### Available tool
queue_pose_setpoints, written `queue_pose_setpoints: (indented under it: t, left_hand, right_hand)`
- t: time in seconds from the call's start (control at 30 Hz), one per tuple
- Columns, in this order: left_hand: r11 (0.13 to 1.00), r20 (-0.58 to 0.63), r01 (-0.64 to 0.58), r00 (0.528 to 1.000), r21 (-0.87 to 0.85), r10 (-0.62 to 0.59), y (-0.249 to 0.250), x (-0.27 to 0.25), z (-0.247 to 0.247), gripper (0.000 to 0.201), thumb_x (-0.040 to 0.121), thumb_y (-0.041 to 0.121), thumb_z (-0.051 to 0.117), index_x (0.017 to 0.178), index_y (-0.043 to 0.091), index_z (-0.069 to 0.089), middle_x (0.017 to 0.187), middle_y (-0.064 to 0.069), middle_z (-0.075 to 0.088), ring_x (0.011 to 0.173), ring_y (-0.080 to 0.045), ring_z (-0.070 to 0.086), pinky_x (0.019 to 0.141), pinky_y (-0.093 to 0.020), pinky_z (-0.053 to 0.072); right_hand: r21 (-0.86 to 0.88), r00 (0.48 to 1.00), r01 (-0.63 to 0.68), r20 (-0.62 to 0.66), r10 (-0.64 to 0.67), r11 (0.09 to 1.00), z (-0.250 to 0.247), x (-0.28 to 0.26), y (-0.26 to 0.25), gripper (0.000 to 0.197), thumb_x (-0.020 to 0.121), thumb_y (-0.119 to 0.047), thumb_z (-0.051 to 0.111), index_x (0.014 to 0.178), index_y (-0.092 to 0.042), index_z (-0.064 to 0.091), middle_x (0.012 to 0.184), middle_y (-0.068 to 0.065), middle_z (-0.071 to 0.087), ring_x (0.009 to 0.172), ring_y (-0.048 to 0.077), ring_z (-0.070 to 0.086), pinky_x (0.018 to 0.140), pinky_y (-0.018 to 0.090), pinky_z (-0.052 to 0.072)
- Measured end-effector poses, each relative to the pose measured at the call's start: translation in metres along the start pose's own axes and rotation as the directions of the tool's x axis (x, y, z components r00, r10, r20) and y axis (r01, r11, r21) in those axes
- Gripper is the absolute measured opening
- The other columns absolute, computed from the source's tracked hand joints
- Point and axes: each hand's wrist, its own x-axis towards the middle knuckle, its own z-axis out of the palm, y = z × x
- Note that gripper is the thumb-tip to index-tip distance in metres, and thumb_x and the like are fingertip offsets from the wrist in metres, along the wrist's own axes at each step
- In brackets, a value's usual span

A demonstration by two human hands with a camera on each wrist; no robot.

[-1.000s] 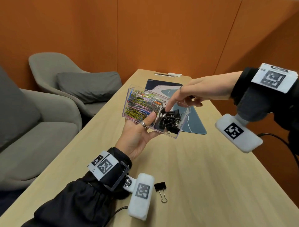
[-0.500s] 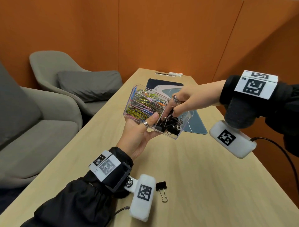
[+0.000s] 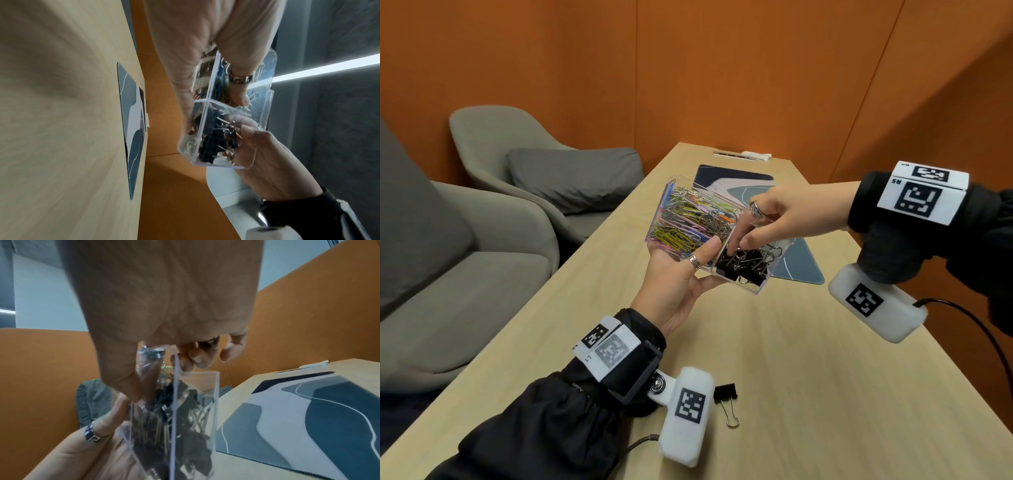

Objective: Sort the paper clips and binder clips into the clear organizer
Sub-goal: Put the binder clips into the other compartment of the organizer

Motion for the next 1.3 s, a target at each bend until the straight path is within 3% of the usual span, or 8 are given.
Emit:
queue_pose_setpoints:
  t: [0.27,0.37,0.57,0.63,0.77,0.9,1.07,1.3]
  left_hand:
    - [1.000,-0.007,0.008,1.000,0.011,-0.008,0.000,0.000,0.001,0.068,0.073,0.008,0.066,0.136,0.009,0.039,0.127,-0.015,0.060,0.110,-0.030,0.060,0.069,-0.042,0.056]
    - [1.000,-0.010,0.002,1.000,0.006,-0.002,-0.001,0.000,-0.001,0.068,0.077,0.006,0.071,0.136,0.007,0.038,0.127,-0.019,0.058,0.106,-0.029,0.061,0.069,-0.042,0.055]
    - [1.000,0.003,-0.016,1.000,0.001,0.016,-0.001,-0.001,0.000,0.066,0.073,0.006,0.065,0.134,0.007,0.040,0.124,-0.017,0.060,0.102,-0.027,0.063,0.069,-0.042,0.056]
    - [1.000,0.002,-0.014,1.000,0.008,0.014,-0.001,-0.001,0.000,0.065,0.073,0.006,0.065,0.134,0.008,0.041,0.125,-0.017,0.060,0.105,-0.029,0.062,0.070,-0.043,0.056]
    - [1.000,0.002,-0.011,1.000,0.010,0.011,-0.004,-0.001,0.000,0.061,0.073,0.007,0.065,0.131,0.006,0.045,0.124,-0.018,0.061,0.105,-0.031,0.061,0.072,-0.044,0.056]
    - [0.999,0.017,-0.024,1.000,-0.025,0.025,-0.005,-0.001,0.000,0.053,0.072,0.005,0.064,0.123,0.008,0.052,0.114,-0.015,0.065,0.097,-0.027,0.063,0.073,-0.044,0.057]
    - [0.996,0.030,-0.057,0.998,-0.067,0.059,-0.007,0.001,-0.002,0.048,0.074,-0.001,0.065,0.119,0.009,0.054,0.102,-0.010,0.069,0.084,-0.021,0.068,0.074,-0.046,0.057]
    - [0.994,0.039,-0.083,0.996,-0.074,0.086,-0.006,0.000,-0.001,0.041,0.073,-0.001,0.061,0.112,0.012,0.058,0.104,-0.010,0.070,0.091,-0.023,0.068,0.073,-0.044,0.056]
  right_hand:
    - [0.080,1.000,-0.018,-0.011,0.019,0.997,0.002,-0.001,0.002,0.014,0.088,-0.039,0.057,0.090,-0.041,0.071,0.112,0.012,0.065,0.108,0.036,0.054,0.091,0.047,0.045]
    - [0.093,0.999,-0.047,-0.008,0.048,0.995,0.001,0.000,0.001,0.016,0.088,-0.037,0.057,0.093,-0.035,0.072,0.098,0.008,0.066,0.103,0.042,0.051,0.076,0.038,0.043]
    - [-0.028,0.990,-0.139,-0.022,0.139,0.990,0.002,0.004,-0.004,0.074,0.063,-0.066,0.051,0.110,-0.010,0.067,0.089,0.005,0.043,0.091,0.042,0.051,0.090,0.052,0.045]
    - [-0.038,0.983,-0.182,-0.037,0.180,0.983,0.004,0.006,-0.002,0.068,0.072,-0.059,0.053,0.113,-0.004,0.063,0.089,0.006,0.044,0.079,0.026,0.046,0.088,0.050,0.046]
    - [0.000,0.978,-0.206,-0.017,0.206,0.978,0.006,0.008,-0.004,0.049,0.085,-0.046,0.055,0.110,-0.005,0.065,0.092,0.015,0.044,0.088,0.038,0.049,0.094,0.051,0.044]
    - [0.006,0.979,-0.205,-0.024,0.205,0.979,0.005,0.010,-0.008,0.041,0.088,-0.043,0.056,0.106,-0.009,0.069,0.091,0.005,0.044,0.082,0.018,0.042,0.094,0.045,0.045]
    - [0.030,0.981,-0.193,-0.001,0.193,0.981,0.004,0.006,-0.016,0.023,0.089,-0.036,0.055,0.100,-0.025,0.072,0.092,-0.001,0.048,0.090,0.021,0.048,0.101,0.039,0.041]
    - [-0.109,0.978,-0.207,-0.023,0.206,0.972,0.004,0.010,-0.014,0.029,0.087,-0.040,0.057,0.105,-0.021,0.071,0.096,0.001,0.043,0.096,0.025,0.052,0.099,0.043,0.045]
